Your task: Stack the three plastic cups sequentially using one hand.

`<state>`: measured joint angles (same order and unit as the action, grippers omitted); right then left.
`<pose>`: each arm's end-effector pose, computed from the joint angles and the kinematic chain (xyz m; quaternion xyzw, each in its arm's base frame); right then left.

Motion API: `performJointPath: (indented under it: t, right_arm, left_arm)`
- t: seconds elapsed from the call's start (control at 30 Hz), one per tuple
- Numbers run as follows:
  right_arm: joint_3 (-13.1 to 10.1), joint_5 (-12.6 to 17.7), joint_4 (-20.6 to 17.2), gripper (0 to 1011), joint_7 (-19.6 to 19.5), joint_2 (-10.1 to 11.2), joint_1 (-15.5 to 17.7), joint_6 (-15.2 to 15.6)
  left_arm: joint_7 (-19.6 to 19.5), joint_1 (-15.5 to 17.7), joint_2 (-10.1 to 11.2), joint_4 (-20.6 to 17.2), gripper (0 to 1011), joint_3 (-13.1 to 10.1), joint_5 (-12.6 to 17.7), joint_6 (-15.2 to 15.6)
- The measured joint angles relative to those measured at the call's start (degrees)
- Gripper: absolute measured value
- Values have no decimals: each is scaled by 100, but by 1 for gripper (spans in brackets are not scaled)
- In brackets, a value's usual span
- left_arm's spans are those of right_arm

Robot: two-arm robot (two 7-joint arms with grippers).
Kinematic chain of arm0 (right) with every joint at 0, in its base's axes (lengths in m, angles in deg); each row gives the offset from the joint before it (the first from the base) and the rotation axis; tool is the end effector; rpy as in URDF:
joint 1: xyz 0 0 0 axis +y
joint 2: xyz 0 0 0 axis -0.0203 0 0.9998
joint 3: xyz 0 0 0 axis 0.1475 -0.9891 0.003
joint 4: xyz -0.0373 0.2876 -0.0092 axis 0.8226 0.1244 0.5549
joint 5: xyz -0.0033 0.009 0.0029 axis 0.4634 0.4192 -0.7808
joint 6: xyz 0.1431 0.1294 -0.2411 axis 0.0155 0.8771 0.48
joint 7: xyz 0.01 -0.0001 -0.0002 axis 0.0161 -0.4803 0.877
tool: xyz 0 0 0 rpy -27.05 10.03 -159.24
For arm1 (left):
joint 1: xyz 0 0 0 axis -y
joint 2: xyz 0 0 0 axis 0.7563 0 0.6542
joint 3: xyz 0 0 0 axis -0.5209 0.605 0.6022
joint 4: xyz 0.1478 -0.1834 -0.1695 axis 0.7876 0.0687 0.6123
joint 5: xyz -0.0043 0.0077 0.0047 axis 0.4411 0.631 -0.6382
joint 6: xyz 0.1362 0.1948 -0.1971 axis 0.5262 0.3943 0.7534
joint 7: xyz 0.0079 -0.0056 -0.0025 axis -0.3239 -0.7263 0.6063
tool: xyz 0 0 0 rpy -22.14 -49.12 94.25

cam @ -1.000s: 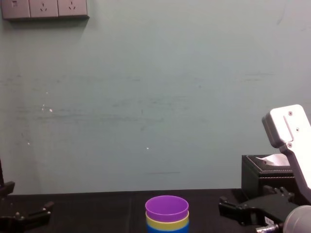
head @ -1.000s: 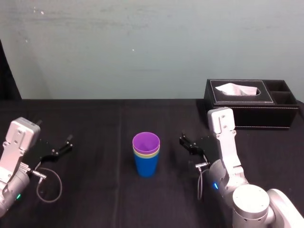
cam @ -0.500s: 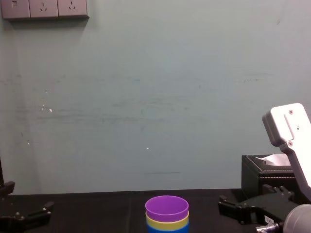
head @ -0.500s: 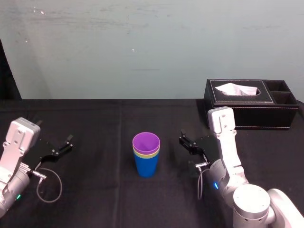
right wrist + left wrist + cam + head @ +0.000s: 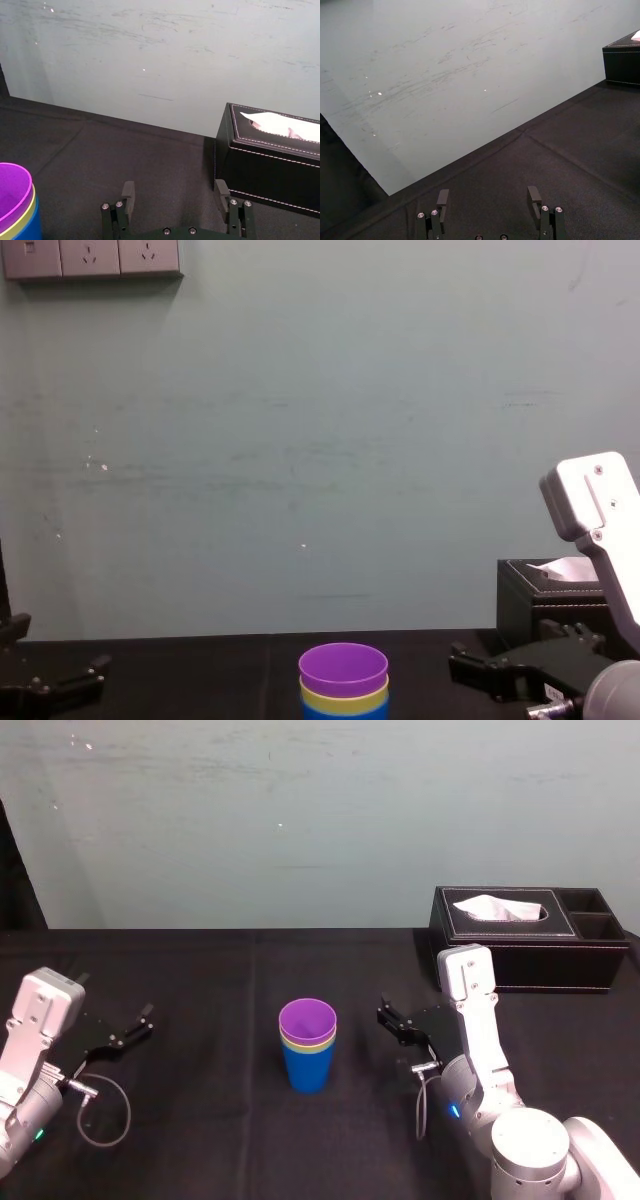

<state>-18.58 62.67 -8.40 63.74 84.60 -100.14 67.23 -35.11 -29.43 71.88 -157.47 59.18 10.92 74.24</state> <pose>0.3767 0.0572 -0.3026 -0.1052 -0.0310 -0.6376 0.7625 0.3580 0.0827 -0.3022 0.1416 -0.1326 0.5798 0.7913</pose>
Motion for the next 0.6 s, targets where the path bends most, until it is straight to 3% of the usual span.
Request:
performJointPath:
  t: [0.6]
  right_arm:
    - [0, 4, -4, 1004, 5, 1, 0, 0]
  left_arm:
    - [0, 0, 0, 0, 1000, 0, 0, 0]
